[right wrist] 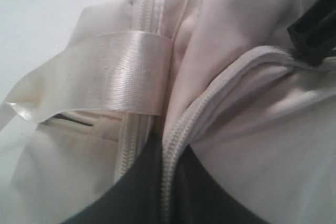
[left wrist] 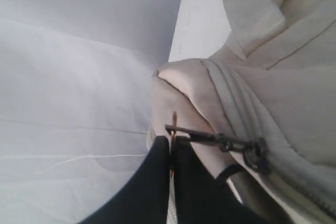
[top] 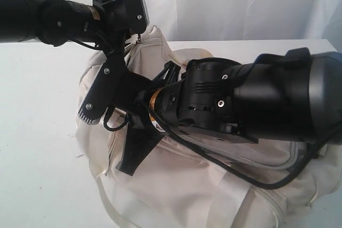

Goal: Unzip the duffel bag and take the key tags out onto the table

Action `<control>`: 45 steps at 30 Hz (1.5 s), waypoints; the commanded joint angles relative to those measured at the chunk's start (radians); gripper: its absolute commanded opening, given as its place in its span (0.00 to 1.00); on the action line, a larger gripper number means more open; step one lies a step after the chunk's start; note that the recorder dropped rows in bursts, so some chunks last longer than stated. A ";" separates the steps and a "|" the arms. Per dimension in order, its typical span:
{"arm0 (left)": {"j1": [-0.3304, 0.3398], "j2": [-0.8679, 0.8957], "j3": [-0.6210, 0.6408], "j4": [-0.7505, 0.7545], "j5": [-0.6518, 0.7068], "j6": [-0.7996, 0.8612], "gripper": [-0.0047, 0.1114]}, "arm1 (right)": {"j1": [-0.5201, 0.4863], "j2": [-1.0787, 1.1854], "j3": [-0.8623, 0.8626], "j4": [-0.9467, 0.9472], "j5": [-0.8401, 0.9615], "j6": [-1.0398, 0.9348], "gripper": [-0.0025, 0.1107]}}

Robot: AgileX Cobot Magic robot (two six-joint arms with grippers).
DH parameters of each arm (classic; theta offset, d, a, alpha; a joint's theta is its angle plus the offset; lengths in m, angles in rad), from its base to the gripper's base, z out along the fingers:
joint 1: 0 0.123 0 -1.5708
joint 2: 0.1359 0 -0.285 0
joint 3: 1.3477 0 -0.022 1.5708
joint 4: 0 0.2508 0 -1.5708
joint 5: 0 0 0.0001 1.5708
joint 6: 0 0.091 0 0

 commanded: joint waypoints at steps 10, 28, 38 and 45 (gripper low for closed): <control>0.007 0.096 -0.133 -0.006 -0.046 0.060 0.04 | 0.043 0.003 0.024 0.085 0.035 -0.006 0.02; 0.007 0.238 -0.497 -0.043 0.338 0.060 0.04 | 0.043 0.003 0.024 0.089 0.032 -0.006 0.02; 0.007 0.247 -0.508 -0.070 0.357 0.030 0.25 | 0.043 0.003 0.024 0.089 0.036 -0.006 0.02; 0.007 0.240 -0.508 0.091 0.474 -0.034 0.64 | 0.043 0.003 0.024 0.112 0.042 -0.004 0.02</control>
